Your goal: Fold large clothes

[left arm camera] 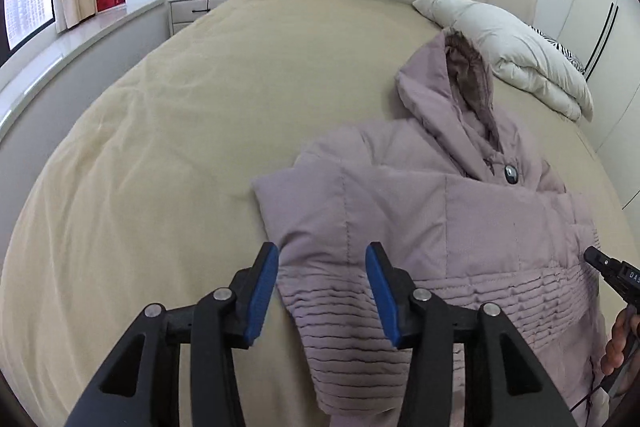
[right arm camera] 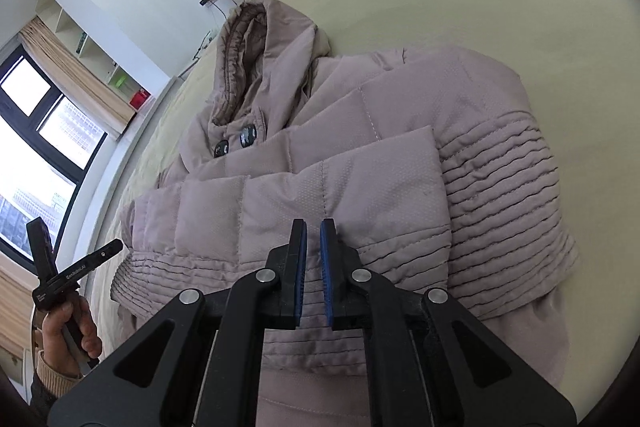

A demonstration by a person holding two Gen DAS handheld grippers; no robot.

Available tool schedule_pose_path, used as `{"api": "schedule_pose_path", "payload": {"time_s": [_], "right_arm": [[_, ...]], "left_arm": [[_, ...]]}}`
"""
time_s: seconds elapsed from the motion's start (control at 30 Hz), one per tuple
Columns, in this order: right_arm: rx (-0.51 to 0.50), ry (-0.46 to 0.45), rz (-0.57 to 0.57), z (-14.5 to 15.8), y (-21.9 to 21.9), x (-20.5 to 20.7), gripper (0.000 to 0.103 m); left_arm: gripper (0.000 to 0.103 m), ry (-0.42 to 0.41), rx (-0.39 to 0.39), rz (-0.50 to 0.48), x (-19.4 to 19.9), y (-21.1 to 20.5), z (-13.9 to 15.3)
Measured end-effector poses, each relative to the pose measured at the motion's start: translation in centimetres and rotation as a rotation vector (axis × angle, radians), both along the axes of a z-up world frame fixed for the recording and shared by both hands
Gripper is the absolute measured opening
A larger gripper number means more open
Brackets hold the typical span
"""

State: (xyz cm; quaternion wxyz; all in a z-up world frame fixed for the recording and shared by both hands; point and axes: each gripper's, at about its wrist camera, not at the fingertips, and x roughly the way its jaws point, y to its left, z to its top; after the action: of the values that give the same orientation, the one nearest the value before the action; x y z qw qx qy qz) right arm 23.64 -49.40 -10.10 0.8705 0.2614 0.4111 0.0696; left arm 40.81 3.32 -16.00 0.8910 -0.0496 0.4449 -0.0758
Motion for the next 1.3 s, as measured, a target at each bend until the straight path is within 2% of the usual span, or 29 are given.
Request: {"api": "schedule_pose_path", "payload": {"time_s": [0.1, 0.17, 0.27, 0.33, 0.4, 0.5, 0.53, 0.6, 0.67, 0.73, 0.8, 0.87, 0.93, 1.0, 1.1, 1.2, 1.3], "right_arm": [[-0.080, 0.038, 0.003, -0.2, 0.6, 0.6, 0.006], [-0.069, 0.035, -0.001, -0.9, 0.3, 0.9, 0.006], [-0.037, 0.016, 0.011, -2.1, -0.4, 1.2, 0.005], [-0.015, 0.017, 0.018, -2.5, -0.7, 1.4, 0.005], [-0.008, 0.033, 0.009, -1.8, -0.8, 1.3, 0.006], [-0.029, -0.020, -0.018, 0.0, -1.1, 0.5, 0.006], [-0.044, -0.028, -0.024, 0.1, -1.3, 0.3, 0.007], [-0.067, 0.022, -0.010, -1.3, -1.4, 0.7, 0.006], [-0.039, 0.015, 0.014, -2.0, -1.8, 0.8, 0.006], [-0.007, 0.027, -0.004, -1.2, -2.4, 0.8, 0.007], [0.020, -0.006, -0.006, 0.2, -2.9, 1.2, 0.007], [0.030, -0.043, 0.009, 1.7, -3.2, 2.4, 0.007], [0.024, -0.049, 0.025, 2.8, -3.2, 4.5, 0.007], [0.035, -0.040, 0.054, 3.2, -3.1, 7.2, 0.007], [0.038, 0.032, 0.085, 2.5, -2.5, 12.0, 0.007], [0.133, 0.115, 0.098, 0.9, -2.2, 16.1, 0.007], [0.169, 0.095, 0.055, 0.0, -2.4, 18.6, 0.007]], "left_arm": [[0.049, 0.024, 0.079, -0.040, 1.4, -1.6, -1.1], [0.050, 0.076, 0.109, -0.056, 2.9, -2.9, -3.1], [0.051, 0.071, 0.155, -0.053, 3.3, -4.0, -4.8], [0.051, 0.072, 0.176, -0.060, 3.5, -4.4, -4.9], [0.050, 0.077, 0.161, -0.054, 3.4, -3.9, -3.6], [0.049, -0.022, 0.163, 0.000, 2.3, -2.9, -1.6], [0.050, -0.017, 0.169, 0.010, 2.4, -2.7, -2.0], [0.051, 0.072, 0.173, -0.027, 3.4, -3.1, -4.3], [0.052, 0.055, 0.206, -0.028, 3.1, -3.4, -4.2], [0.051, 0.036, 0.192, -0.004, 2.6, -3.2, -2.5], [0.055, -0.023, 0.183, 0.015, 2.4, -3.3, -0.3], [0.082, -0.061, 0.163, -0.007, 3.0, -4.0, 1.5], [0.097, -0.089, 0.121, -0.057, 4.2, -5.2, 2.9], [0.099, -0.080, 0.091, -0.114, 6.4, -7.3, 3.6], [0.099, -0.058, 0.053, -0.174, 10.4, -10.8, 4.0], [0.099, 0.011, 0.009, -0.183, 15.0, -13.6, 3.3], [0.099, 0.049, -0.003, -0.179, 18.2, -15.7, 2.4]]}}
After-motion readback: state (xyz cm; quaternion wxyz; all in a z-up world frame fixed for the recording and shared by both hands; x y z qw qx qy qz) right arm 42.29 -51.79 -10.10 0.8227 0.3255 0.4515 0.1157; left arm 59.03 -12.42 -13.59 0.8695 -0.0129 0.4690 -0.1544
